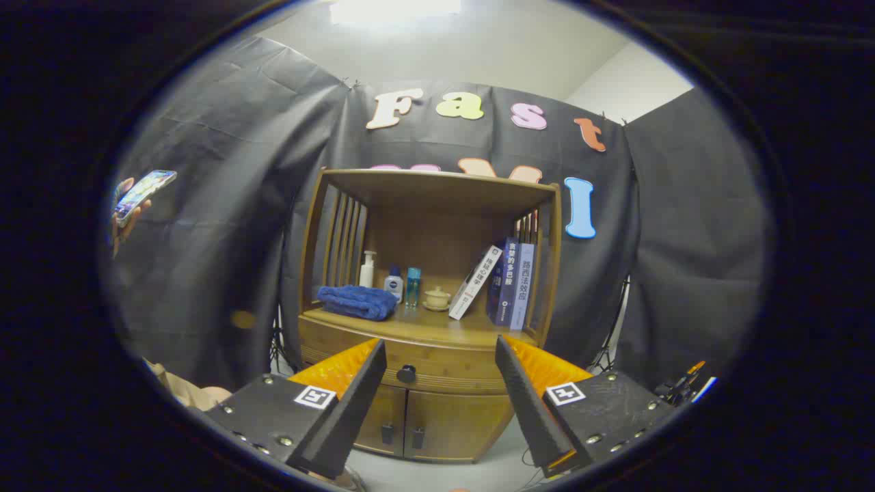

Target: Pull open the drawer, take out the items inside it, and place them on the countertop above the cabinet.

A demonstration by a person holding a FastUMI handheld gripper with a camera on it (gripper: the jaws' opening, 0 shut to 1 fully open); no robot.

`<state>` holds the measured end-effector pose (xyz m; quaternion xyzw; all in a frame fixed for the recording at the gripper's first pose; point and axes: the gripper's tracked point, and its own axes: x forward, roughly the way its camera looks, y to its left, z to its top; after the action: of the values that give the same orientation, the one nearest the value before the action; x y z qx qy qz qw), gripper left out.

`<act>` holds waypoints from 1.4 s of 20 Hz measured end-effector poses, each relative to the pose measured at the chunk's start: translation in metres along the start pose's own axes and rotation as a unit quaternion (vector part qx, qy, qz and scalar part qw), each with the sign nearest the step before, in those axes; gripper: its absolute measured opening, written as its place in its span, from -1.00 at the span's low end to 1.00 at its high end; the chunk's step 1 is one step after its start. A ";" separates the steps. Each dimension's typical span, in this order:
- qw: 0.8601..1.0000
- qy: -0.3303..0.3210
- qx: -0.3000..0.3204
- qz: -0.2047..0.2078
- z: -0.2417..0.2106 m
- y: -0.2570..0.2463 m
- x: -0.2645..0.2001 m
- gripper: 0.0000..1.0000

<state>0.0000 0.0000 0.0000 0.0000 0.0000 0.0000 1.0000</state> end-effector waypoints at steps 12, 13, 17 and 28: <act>1.000 0.003 -0.009 0.001 -0.002 0.003 0.000 0.92; 1.000 0.003 -0.008 0.003 -0.003 0.004 0.002 0.92; 1.000 0.008 -0.007 0.012 -0.011 0.013 0.013 0.92; 1.000 -0.010 -0.006 0.019 -0.056 0.055 0.105 0.92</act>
<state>0.1048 0.0547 -0.0564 -0.0063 -0.0098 0.0187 0.9998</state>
